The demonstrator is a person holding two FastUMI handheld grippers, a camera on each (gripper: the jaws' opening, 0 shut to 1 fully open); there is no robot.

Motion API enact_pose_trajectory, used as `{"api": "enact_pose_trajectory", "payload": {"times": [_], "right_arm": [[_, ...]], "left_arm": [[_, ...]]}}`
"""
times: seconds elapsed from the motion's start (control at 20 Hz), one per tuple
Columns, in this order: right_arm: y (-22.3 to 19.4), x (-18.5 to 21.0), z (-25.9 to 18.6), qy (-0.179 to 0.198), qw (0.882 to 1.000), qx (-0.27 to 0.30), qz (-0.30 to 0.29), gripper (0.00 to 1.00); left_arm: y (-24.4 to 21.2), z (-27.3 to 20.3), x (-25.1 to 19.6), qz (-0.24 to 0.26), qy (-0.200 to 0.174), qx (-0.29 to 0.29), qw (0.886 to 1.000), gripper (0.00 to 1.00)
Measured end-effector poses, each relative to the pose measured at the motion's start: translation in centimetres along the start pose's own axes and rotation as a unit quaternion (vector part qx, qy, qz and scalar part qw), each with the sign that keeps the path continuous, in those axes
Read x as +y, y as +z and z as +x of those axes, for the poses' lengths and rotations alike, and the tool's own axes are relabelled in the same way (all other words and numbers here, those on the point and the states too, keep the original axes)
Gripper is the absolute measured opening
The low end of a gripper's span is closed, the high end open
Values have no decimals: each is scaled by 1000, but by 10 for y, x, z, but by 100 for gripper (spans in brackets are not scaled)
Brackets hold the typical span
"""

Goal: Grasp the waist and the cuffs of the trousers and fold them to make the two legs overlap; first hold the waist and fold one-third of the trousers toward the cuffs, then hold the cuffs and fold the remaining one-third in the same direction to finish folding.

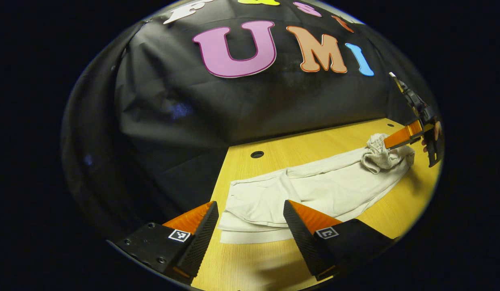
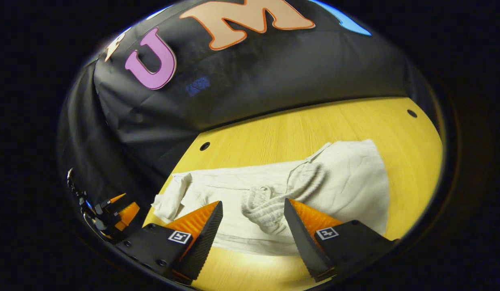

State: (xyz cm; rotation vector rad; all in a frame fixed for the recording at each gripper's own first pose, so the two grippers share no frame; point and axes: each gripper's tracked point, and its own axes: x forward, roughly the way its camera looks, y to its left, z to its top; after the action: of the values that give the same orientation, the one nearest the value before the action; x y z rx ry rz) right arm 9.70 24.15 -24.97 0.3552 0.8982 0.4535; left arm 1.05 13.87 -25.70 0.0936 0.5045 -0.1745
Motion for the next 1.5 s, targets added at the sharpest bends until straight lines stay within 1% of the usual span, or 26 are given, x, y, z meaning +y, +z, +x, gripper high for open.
{"api": "enact_pose_trajectory", "payload": {"times": [0.1,0.25,0.4,0.55,0.65,0.8,1.0,1.1,1.15,1.25,1.35,1.4,1.5], "right_arm": [[2,-9,-17,-11,1000,-1,-6,97],[2,-12,-30,-25,1000,-12,-6,96],[-6,-25,-44,-45,999,-14,-9,97],[-13,-37,-59,-62,998,-13,-10,97],[-16,-42,-65,-68,998,-13,-4,97],[-20,-48,-69,-77,997,-12,-2,97],[-15,-51,-74,-80,997,-18,1,97],[-16,-53,-74,-82,996,-17,3,97],[-16,-54,-75,-82,996,-17,4,97],[-18,-54,-75,-78,997,-16,4,96],[-18,-54,-78,-75,997,-17,3,96],[-20,-54,-79,-74,997,-17,4,96],[-20,-56,-84,-72,997,-20,7,97]], "left_arm": [[-11,8,5,-19,-10,8,1000,96],[-31,31,11,-53,-17,29,998,96],[-48,51,21,-87,-16,46,995,96],[-61,64,25,-114,-32,60,991,97],[-69,73,26,-120,-34,74,989,97],[-85,80,20,-114,-41,105,987,94],[-86,85,19,-108,-34,112,987,95],[-85,86,18,-100,-39,111,988,96],[-83,86,15,-105,-43,109,987,94],[-83,87,8,-114,-38,114,986,75],[-82,85,0,-120,-38,123,984,58],[-79,84,-5,-128,-41,122,983,41],[-79,86,-8,-143,-31,124,981,13]]}}
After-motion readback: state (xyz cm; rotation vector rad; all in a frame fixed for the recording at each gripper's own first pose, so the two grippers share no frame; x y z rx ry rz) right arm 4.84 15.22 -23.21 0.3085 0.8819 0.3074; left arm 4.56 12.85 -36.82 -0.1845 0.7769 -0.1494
